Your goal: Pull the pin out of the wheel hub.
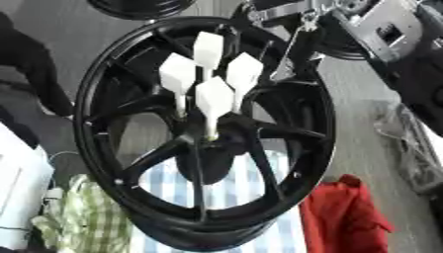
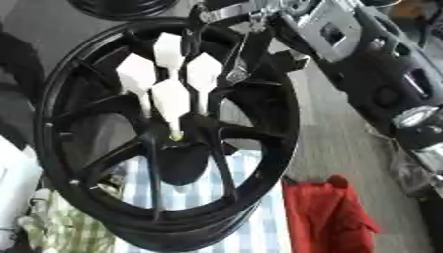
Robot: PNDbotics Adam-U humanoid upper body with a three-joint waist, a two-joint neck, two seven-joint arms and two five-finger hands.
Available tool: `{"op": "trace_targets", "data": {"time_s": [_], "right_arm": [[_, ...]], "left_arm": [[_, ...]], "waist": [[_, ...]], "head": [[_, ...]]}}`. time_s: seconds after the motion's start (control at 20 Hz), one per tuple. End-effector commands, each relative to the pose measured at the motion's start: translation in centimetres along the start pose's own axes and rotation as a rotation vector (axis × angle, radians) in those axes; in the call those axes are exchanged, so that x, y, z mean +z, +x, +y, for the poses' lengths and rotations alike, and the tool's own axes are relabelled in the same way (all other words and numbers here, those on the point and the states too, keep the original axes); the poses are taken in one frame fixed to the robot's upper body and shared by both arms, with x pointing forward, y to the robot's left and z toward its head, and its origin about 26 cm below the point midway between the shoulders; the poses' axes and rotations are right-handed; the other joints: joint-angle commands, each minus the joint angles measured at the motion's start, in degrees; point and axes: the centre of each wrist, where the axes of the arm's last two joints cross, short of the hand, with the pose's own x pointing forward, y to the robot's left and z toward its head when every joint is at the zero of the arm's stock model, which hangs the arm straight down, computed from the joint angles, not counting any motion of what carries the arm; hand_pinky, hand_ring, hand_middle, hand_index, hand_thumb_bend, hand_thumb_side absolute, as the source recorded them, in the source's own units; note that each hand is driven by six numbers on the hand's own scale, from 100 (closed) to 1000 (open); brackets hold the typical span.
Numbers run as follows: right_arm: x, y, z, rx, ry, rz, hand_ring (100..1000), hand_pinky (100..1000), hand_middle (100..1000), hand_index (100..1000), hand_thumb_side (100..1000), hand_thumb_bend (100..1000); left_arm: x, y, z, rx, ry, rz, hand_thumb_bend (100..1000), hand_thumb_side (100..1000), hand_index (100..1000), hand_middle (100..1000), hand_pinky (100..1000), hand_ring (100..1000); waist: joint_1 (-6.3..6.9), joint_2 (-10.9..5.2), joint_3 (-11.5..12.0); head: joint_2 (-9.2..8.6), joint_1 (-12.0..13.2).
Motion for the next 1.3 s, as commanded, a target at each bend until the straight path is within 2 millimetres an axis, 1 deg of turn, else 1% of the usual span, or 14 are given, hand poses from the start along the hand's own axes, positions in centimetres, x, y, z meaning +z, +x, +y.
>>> {"op": "trace_targets", "data": {"time_s": [0.05, 0.4, 0.6, 0.7, 0.85, 1.3], "right_arm": [[1.06, -0.07, -0.74, 0.083, 0.069, -0.022, 790, 892, 641, 765, 100, 396], [1.0, -0.05, -0.57, 0.069, 0.067, -0.024, 784, 890, 627, 755, 100, 357], [0.99, -0.03, -0.6, 0.054, 0.061, -0.023, 778, 887, 616, 744, 100, 305], [1.01, 0.0, -0.63, 0.048, 0.059, -0.022, 777, 887, 614, 742, 100, 297], [1.08, 0.02, -0.75, 0.034, 0.052, -0.019, 770, 884, 599, 728, 100, 249], [0.97, -0.08, -0.54, 0.023, 0.057, -0.016, 752, 876, 564, 695, 100, 252]], "left_arm": [[-0.32, 0.87, 0.98, -0.041, 0.007, -0.022, 100, 856, 772, 755, 687, 769], [-0.31, 0.88, 0.97, -0.042, 0.005, -0.021, 100, 857, 771, 754, 687, 769], [-0.28, 0.87, 0.98, -0.044, 0.004, -0.021, 100, 859, 771, 753, 688, 768], [-0.26, 0.86, 1.02, -0.047, 0.005, -0.02, 100, 858, 771, 753, 688, 768], [-0.23, 0.83, 1.04, -0.05, 0.004, -0.019, 100, 859, 771, 753, 689, 768], [-0.24, 0.85, 1.03, -0.053, 0.004, -0.018, 100, 859, 771, 752, 690, 768]], "waist": [[0.36, -0.7, 0.1], [0.35, -0.55, 0.2], [0.32, -0.45, 0.2], [0.32, -0.41, 0.3], [0.34, -0.39, 0.3], [0.24, -0.23, 0.4]], "head": [[-0.22, -0.3], [-0.36, -0.5], [-0.33, -0.5], [-0.23, -0.5], [-0.22, -0.4], [-0.3, -0.6]]}}
